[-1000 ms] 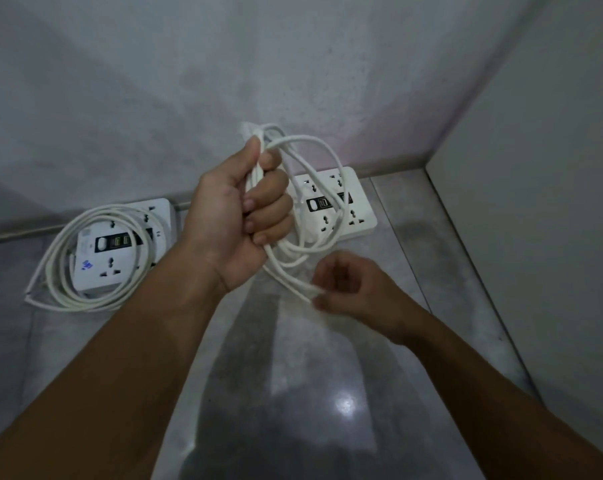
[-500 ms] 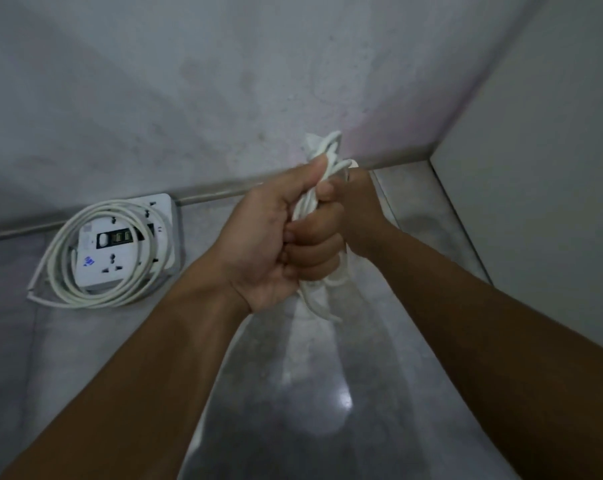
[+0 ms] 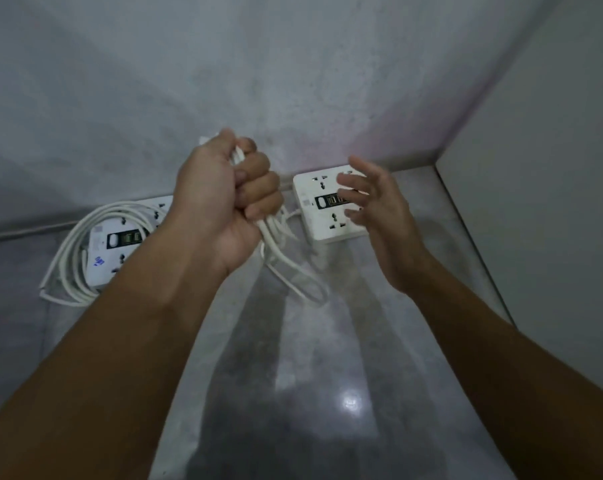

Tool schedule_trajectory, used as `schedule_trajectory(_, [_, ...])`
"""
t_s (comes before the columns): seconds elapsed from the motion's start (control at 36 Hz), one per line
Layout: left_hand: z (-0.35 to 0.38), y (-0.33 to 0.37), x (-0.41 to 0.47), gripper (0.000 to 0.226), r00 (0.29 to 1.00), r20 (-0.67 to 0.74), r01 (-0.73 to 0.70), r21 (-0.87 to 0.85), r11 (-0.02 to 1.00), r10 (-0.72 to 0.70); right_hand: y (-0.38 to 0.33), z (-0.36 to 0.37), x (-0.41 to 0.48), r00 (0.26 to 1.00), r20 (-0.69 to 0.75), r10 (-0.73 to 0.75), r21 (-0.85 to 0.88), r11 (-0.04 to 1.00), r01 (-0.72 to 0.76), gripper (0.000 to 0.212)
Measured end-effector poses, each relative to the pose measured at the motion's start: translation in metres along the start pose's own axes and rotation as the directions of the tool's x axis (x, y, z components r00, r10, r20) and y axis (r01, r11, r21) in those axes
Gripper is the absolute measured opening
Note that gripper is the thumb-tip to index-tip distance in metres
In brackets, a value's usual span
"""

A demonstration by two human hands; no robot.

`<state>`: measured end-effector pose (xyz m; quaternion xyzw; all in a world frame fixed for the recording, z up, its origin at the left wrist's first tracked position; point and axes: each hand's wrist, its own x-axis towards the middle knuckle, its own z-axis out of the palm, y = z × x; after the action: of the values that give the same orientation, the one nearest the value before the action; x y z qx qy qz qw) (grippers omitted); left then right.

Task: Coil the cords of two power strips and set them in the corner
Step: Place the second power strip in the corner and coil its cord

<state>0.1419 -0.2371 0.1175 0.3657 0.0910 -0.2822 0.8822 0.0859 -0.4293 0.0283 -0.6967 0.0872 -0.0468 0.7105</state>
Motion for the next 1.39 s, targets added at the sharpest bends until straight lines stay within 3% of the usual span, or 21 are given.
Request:
schedule_trajectory(0.11, [0.000,-0.004,0.010,0.044,0.994,-0.113,-0.027,-0.187,0.982,0.006,-0.009,0.016,-0.039,0.960,0.274,-0.047,-0.267,0.956,0.123,0.084])
schedule_trajectory(0.17, [0.005,-0.010,0.015,0.044,0.991,-0.133,-0.036,-0.275,0.961,0.000,-0.011,0.028,-0.046,0.944,0.331,-0.018,-0.316,0.940,0.128,0.087])
schedule_trajectory(0.22, [0.010,-0.017,0.021,0.044,0.990,-0.140,-0.031,-0.343,0.939,-0.019,-0.011,0.037,-0.046,0.957,0.291,0.018,-0.319,0.944,0.079,0.073])
schedule_trajectory(0.33, [0.018,-0.024,0.031,0.040,0.982,-0.176,-0.013,-0.421,0.907,-0.067,-0.008,0.044,-0.035,0.997,0.045,-0.059,-0.394,0.916,0.072,0.021])
schedule_trajectory(0.44, [0.018,-0.024,0.037,0.031,0.951,-0.276,-0.008,-0.467,0.884,-0.138,-0.003,0.040,-0.024,0.991,-0.044,-0.126,-0.424,0.901,0.096,0.026])
schedule_trajectory(0.58, [-0.001,-0.030,0.046,0.027,0.931,-0.241,0.255,-0.104,0.961,-0.273,0.000,0.032,-0.010,1.000,-0.022,-0.015,-0.438,0.899,0.004,0.039])
schedule_trajectory(0.75, [-0.024,-0.019,0.052,0.040,0.902,-0.237,0.392,0.101,0.914,-0.361,-0.007,0.023,0.016,0.989,0.084,0.124,-0.501,0.863,-0.066,0.061])
schedule_trajectory(0.83, [-0.035,-0.015,0.049,0.051,0.896,-0.271,0.430,0.329,0.841,-0.352,-0.007,0.023,0.025,0.969,0.141,0.205,-0.464,0.878,-0.118,0.067])
schedule_trajectory(0.89, [-0.043,-0.013,0.047,0.056,0.904,-0.367,0.406,0.571,0.713,-0.221,-0.008,0.023,0.027,0.945,0.185,0.271,-0.423,0.889,-0.172,0.071])
schedule_trajectory(0.94, [-0.054,-0.013,0.049,0.053,0.914,-0.392,0.291,0.815,0.501,0.105,-0.008,0.021,0.027,0.921,0.227,0.317,-0.407,0.890,-0.206,0.072])
schedule_trajectory(1.0, [-0.068,-0.017,0.057,0.046,0.853,-0.207,0.121,0.971,0.204,0.478,-0.008,0.018,0.028,0.900,0.258,0.351,-0.405,0.885,-0.229,0.071])
schedule_trajectory(1.03, [-0.072,-0.019,0.060,0.043,0.819,-0.062,0.014,0.996,0.089,0.570,-0.008,0.018,0.028,0.890,0.269,0.368,-0.406,0.881,-0.242,0.070])
schedule_trajectory(1.08, [-0.072,-0.022,0.063,0.052,0.848,0.131,-0.147,0.989,-0.010,0.513,-0.009,0.017,0.029,0.867,0.293,0.403,-0.408,0.873,-0.268,0.069])
schedule_trajectory(1.14, [-0.065,-0.023,0.066,0.061,0.946,0.170,-0.170,0.985,-0.023,0.277,-0.009,0.016,0.031,0.850,0.310,0.426,-0.402,0.869,-0.289,0.067])
schedule_trajectory(1.22, [-0.062,-0.023,0.070,0.053,0.993,0.110,-0.110,0.994,0.004,0.040,-0.007,0.013,0.037,0.848,0.295,0.441,-0.356,0.874,-0.331,0.067])
schedule_trajectory(1.31, [-0.073,-0.023,0.075,0.058,0.998,0.053,-0.056,0.993,0.100,0.029,-0.003,0.008,0.041,0.851,0.252,0.460,-0.316,0.871,-0.377,0.066])
schedule_trajectory(1.39, [-0.084,-0.032,0.077,0.050,0.996,0.035,-0.050,0.979,0.197,0.079,0.004,0.004,0.041,0.848,0.209,0.487,-0.226,0.868,-0.442,0.048])
